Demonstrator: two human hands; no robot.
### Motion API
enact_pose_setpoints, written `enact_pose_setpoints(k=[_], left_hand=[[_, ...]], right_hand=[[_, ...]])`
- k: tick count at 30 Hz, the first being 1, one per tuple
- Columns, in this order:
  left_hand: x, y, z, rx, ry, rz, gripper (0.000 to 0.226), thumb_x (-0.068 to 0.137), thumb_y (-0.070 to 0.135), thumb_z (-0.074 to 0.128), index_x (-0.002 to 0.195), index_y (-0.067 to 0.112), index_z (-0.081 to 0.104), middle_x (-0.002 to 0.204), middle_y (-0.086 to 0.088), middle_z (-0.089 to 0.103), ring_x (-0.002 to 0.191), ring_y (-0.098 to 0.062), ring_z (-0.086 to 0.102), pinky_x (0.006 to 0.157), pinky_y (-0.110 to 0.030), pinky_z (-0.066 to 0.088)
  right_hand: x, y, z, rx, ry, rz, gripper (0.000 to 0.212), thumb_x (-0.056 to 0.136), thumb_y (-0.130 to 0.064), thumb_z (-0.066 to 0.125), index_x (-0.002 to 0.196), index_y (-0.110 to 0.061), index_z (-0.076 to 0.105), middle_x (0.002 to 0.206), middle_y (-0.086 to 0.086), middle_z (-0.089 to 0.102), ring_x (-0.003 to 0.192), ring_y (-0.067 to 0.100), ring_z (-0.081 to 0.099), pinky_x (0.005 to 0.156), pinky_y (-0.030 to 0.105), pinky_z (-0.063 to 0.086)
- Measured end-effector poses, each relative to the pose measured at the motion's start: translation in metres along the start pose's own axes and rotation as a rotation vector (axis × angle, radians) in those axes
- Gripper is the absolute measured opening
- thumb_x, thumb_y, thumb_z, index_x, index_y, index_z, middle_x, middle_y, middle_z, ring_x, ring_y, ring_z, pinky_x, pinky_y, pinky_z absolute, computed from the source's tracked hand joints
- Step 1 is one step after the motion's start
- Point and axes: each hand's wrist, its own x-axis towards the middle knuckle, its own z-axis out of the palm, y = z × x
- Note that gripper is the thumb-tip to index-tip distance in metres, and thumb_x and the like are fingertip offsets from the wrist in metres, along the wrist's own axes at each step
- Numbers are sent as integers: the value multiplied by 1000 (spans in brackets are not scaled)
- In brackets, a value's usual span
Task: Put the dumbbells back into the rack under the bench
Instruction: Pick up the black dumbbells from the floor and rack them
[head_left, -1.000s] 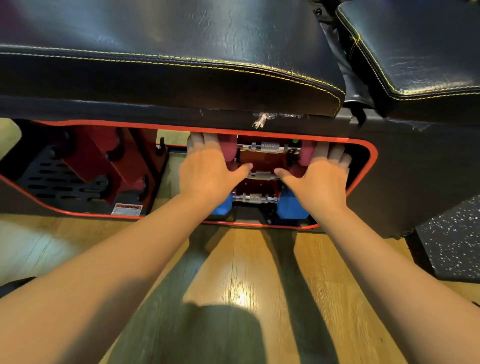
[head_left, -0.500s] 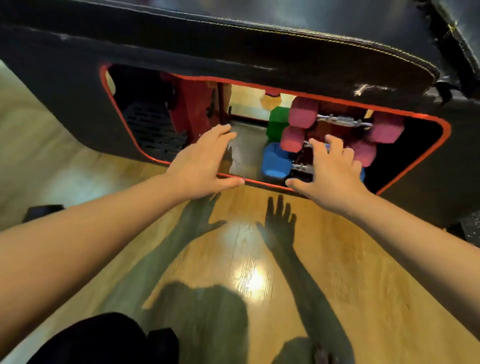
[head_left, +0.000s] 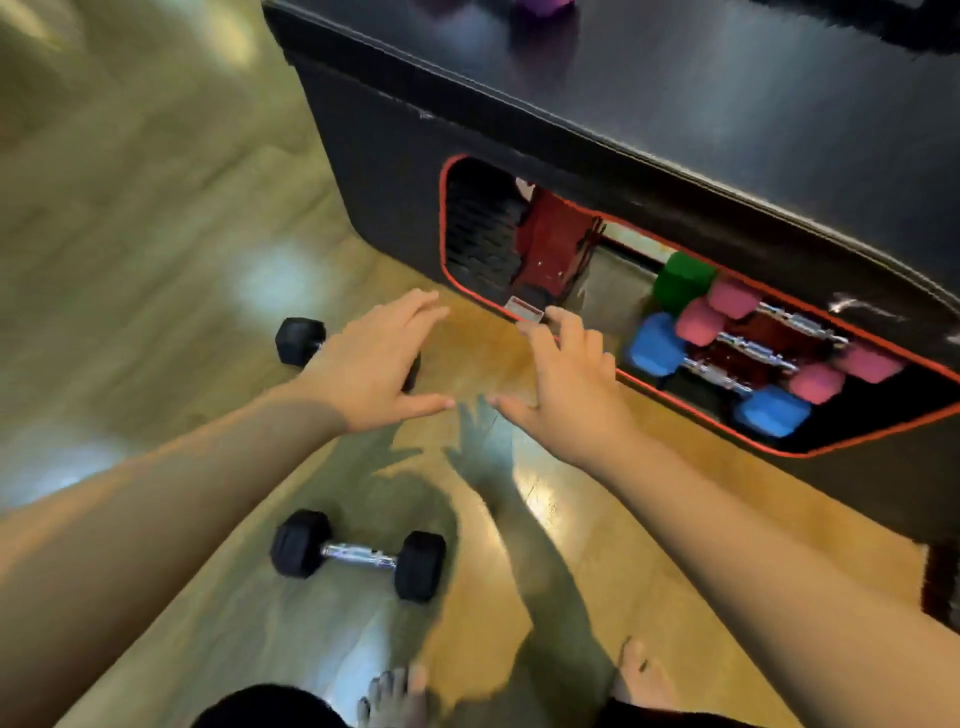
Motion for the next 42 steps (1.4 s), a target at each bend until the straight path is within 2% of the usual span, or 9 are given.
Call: enact_pose_setpoints(k=[3, 7, 12, 19, 25, 32, 36, 39, 42], left_hand=[[-31, 6, -53, -46, 12, -43, 100, 77, 72, 62, 152, 13, 32, 161, -6, 28, 146, -23, 30, 115, -33, 25], [-65, 4, -110, -140, 65, -46, 98, 78, 71, 60, 153, 15, 31, 161, -3, 27, 148, -19, 26, 113, -29, 23], [-122, -12, -134, -147, 11, -25, 100, 79, 76, 56, 155, 18, 26, 163, 0, 22, 149, -18, 24, 117, -35, 24], [-192, -34, -164, -175, -35, -32, 100, 79, 67, 66, 155, 14, 28, 162, -1, 23, 150, -18, 20, 121, -35, 22], [-227, -31, -145, -200, -78, -129, 101, 77, 64, 70, 155, 17, 27, 161, 0, 24, 149, -18, 24, 120, -43, 25], [-250, -23, -101, -216, -75, -243, 97, 78, 65, 67, 155, 25, 22, 162, 9, 21, 148, -11, 22, 121, -38, 24], [-251, -25, -71, -223, -51, -292, 95, 76, 65, 67, 153, 25, 26, 158, 10, 26, 144, -11, 30, 118, -39, 32], [-253, -29, -40, -226, -47, -275, 94, 75, 64, 68, 150, 22, 31, 153, 8, 33, 137, -16, 41, 109, -36, 40], [-256, -38, 2, -260, -103, -298, 94, 75, 60, 72, 149, 18, 33, 153, 3, 36, 136, -20, 42, 106, -38, 44]], right_hand=[[-13, -44, -41, 51, 23, -44, 79, 84, -61, 63, 147, -25, 33, 155, 6, 21, 135, 32, 28, 105, 47, 32], [-31, -101, -83, 67, 56, -77, 75, 86, -57, 63, 148, -25, 34, 154, 6, 22, 135, 31, 30, 105, 45, 35], [-50, -168, -89, 113, 73, 7, 73, 87, -53, 62, 149, -27, 33, 155, 5, 20, 133, 31, 30, 106, 44, 33], [-103, -231, -87, 198, 79, 123, 71, 89, -53, 61, 148, -27, 33, 156, 5, 20, 134, 29, 28, 108, 41, 30], [-137, -235, -71, 216, 46, 197, 70, 90, -54, 60, 148, -29, 32, 156, 4, 20, 134, 28, 28, 109, 42, 32], [-165, -216, -42, 244, 66, 244, 69, 89, -54, 60, 147, -28, 33, 155, 1, 18, 131, 25, 29, 106, 41, 37], [-174, -205, -12, 245, 57, 279, 70, 89, -54, 60, 148, -27, 33, 154, 1, 19, 131, 25, 30, 105, 41, 39], [-179, -203, 18, 245, 53, 323, 71, 89, -53, 60, 149, -27, 32, 155, 2, 21, 132, 25, 31, 105, 42, 39], [-183, -201, 62, 237, 20, 390, 73, 89, -52, 62, 150, -26, 31, 155, 3, 22, 131, 27, 33, 106, 42, 38]])
